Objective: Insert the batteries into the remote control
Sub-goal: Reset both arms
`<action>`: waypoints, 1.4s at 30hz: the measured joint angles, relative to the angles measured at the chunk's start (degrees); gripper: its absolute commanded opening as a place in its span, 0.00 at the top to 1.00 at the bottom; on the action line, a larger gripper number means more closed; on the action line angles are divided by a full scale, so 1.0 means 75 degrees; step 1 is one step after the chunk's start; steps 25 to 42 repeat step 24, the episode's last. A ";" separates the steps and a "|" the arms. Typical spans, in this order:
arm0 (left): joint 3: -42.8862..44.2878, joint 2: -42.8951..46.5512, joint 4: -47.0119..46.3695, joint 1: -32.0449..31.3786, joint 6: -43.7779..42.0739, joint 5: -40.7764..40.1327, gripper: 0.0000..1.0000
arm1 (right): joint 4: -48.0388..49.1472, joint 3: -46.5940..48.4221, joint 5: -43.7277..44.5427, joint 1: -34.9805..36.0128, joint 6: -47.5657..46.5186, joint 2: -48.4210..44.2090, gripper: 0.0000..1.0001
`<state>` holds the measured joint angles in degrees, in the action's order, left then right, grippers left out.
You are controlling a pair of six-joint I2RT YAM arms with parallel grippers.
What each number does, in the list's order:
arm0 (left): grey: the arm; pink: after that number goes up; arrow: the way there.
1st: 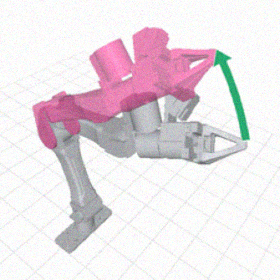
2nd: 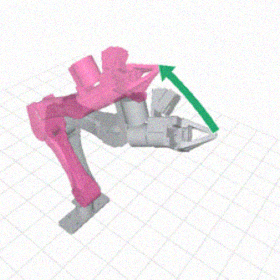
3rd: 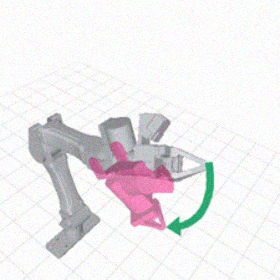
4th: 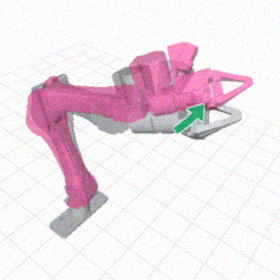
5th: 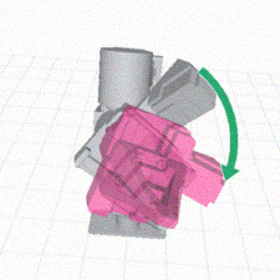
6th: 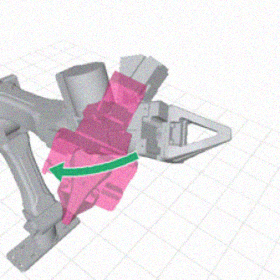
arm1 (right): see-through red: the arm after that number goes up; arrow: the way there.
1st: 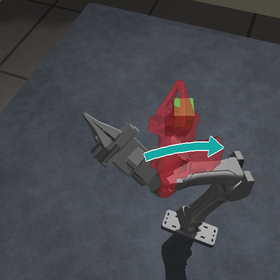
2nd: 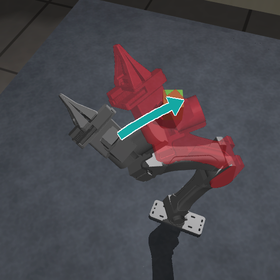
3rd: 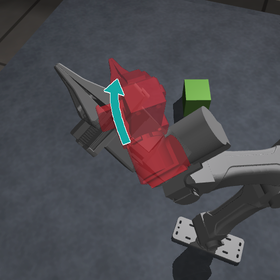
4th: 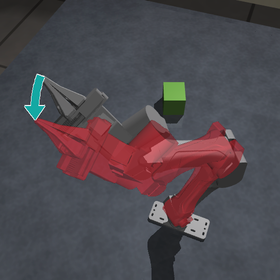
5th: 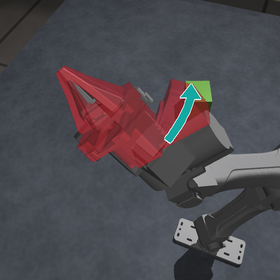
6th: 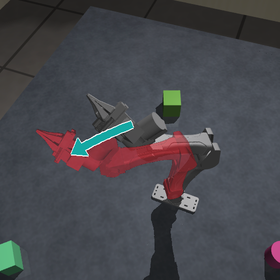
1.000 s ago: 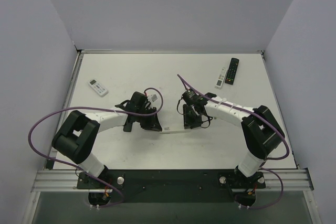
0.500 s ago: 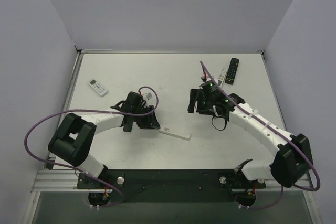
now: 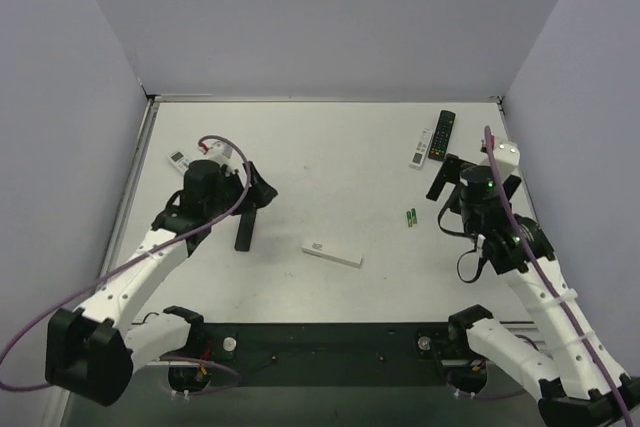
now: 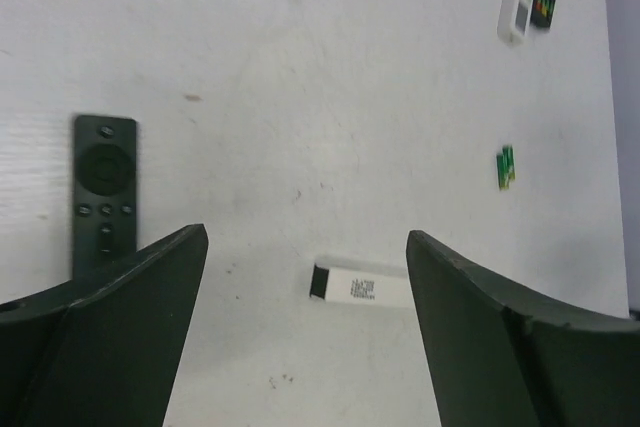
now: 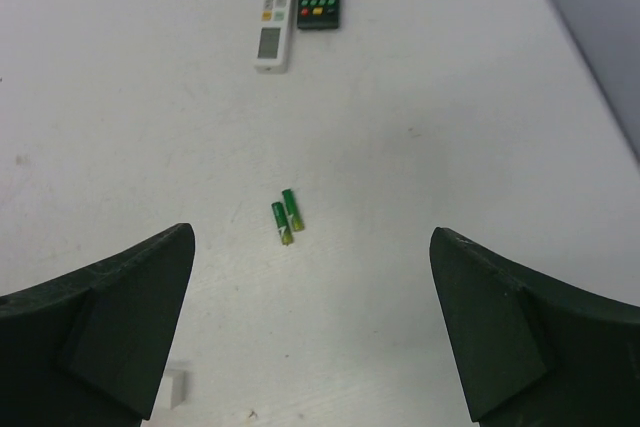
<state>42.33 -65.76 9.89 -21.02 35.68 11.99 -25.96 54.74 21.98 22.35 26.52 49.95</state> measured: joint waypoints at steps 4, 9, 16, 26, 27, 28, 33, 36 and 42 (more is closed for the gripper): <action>0.0443 0.1673 0.0676 0.0356 -0.0245 -0.1676 0.03 | -0.0230 0.0166 0.0973 -0.0041 -0.0393 -0.0991 0.00; 0.0854 0.3646 0.0615 0.0361 -0.0915 -0.3497 0.03 | -0.0198 0.0804 0.1859 -0.0041 -0.1058 -0.1705 0.00; 0.1096 0.5345 -0.0294 0.0361 -0.2279 -0.4826 0.03 | -0.0044 0.1102 0.2177 -0.0082 -0.1623 -0.1807 0.00; 0.1454 0.5418 -0.0463 0.0361 -0.3174 -0.5435 0.03 | 0.0131 0.1119 0.2183 -0.0082 -0.1967 -0.1725 0.00; 0.1454 0.5418 -0.0463 0.0361 -0.3174 -0.5435 0.03 | 0.0131 0.1119 0.2183 -0.0082 -0.1967 -0.1725 0.00; 0.1454 0.5418 -0.0463 0.0361 -0.3174 -0.5435 0.03 | 0.0131 0.1119 0.2183 -0.0082 -0.1967 -0.1725 0.00; 0.1454 0.5418 -0.0463 0.0361 -0.3174 -0.5435 0.03 | 0.0131 0.1119 0.2183 -0.0082 -0.1967 -0.1725 0.00; 0.1454 0.5418 -0.0463 0.0361 -0.3174 -0.5435 0.03 | 0.0131 0.1119 0.2183 -0.0082 -0.1967 -0.1725 0.00; 0.1454 0.5418 -0.0463 0.0361 -0.3174 -0.5435 0.03 | 0.0131 0.1119 0.2183 -0.0082 -0.1967 -0.1725 0.00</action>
